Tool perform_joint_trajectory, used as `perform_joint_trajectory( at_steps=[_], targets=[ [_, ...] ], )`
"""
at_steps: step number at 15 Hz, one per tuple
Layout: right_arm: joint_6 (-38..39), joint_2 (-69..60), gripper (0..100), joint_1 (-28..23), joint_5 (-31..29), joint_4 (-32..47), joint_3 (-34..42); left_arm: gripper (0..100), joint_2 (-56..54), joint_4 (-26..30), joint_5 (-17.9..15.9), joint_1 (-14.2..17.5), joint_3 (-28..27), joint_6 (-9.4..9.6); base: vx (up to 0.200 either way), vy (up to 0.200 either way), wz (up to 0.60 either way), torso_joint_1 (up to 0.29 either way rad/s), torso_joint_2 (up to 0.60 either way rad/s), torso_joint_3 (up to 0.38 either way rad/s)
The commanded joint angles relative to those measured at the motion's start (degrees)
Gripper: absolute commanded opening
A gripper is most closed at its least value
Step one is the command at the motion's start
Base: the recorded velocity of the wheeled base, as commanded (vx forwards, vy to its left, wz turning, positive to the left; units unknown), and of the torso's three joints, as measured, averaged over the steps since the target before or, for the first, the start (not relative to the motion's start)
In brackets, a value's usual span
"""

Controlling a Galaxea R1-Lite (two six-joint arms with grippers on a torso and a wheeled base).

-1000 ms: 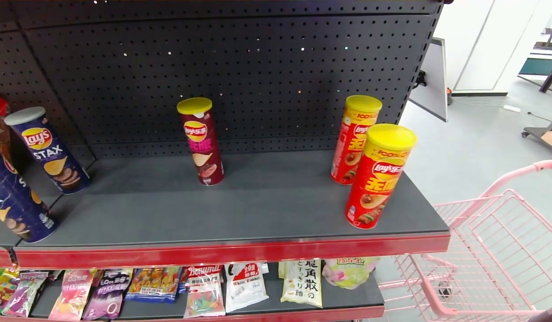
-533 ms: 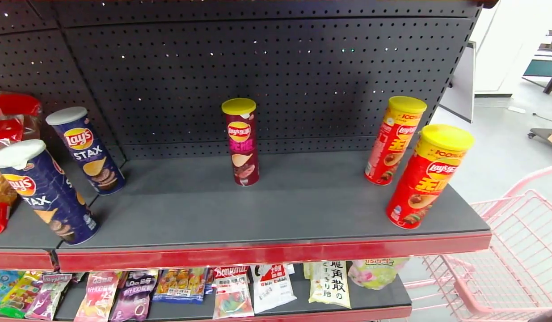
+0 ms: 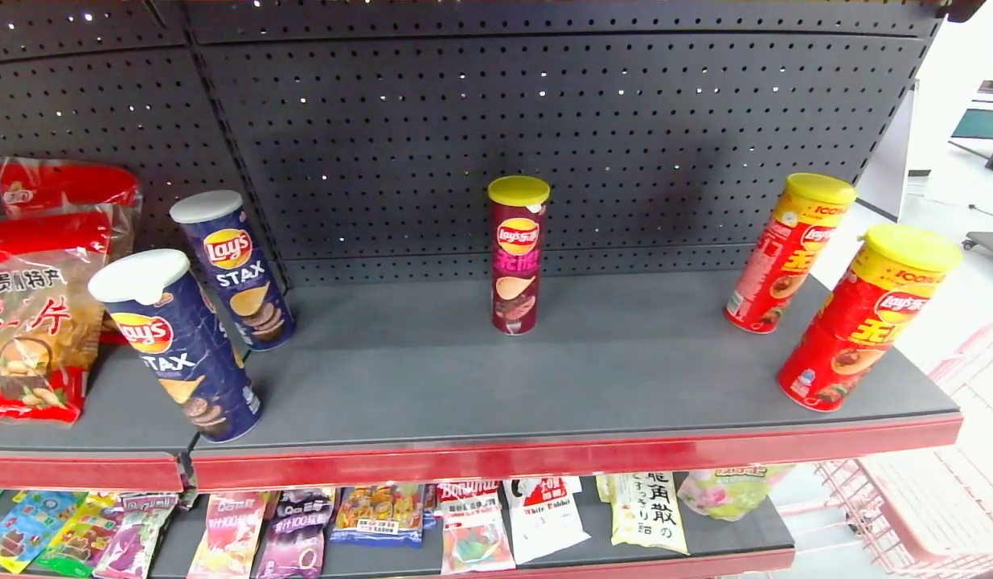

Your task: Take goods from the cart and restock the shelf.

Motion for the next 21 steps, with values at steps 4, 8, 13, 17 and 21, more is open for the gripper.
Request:
perform_joint_trajectory(
  at_steps=[4, 8, 13, 17, 21],
  targets=[
    [0.1, -4.6, 0, 0.0, 2.9, 0.0, 0.5, 100, 0.1, 0.0, -0.1, 0.0, 0.0, 0.06, 0.0, 0.0, 0.0, 0.0, 0.0, 0.0],
    [0.1, -7.6, 0, 0.0, 5.8, -0.7, 3.3, 100, 1.0, -0.2, -7.7, -0.1, -0.1, 5.59, 0.0, 0.0, 0.0, 0.0, 0.0, 0.0],
    [0.1, -7.6, 0, 0.0, 6.6, -0.2, 4.8, 100, 0.9, -0.4, -7.8, -0.1, -0.1, 5.42, 0.0, 0.0, 0.0, 0.0, 0.0, 0.0],
    [0.0, -7.6, 0, 0.0, 6.6, -0.1, 5.4, 100, 36.6, -8.6, -1.5, 0.0, -28.0, -9.96, 0.0, 0.0, 0.0, 0.0, 0.0, 0.0],
    [-0.2, -7.6, 0, 0.1, 7.4, -0.2, 6.8, 100, 50.5, -15.1, -16.2, -12.3, -33.9, 6.74, 0.0, 0.0, 0.0, 0.0, 0.0, 0.0]
  ],
)
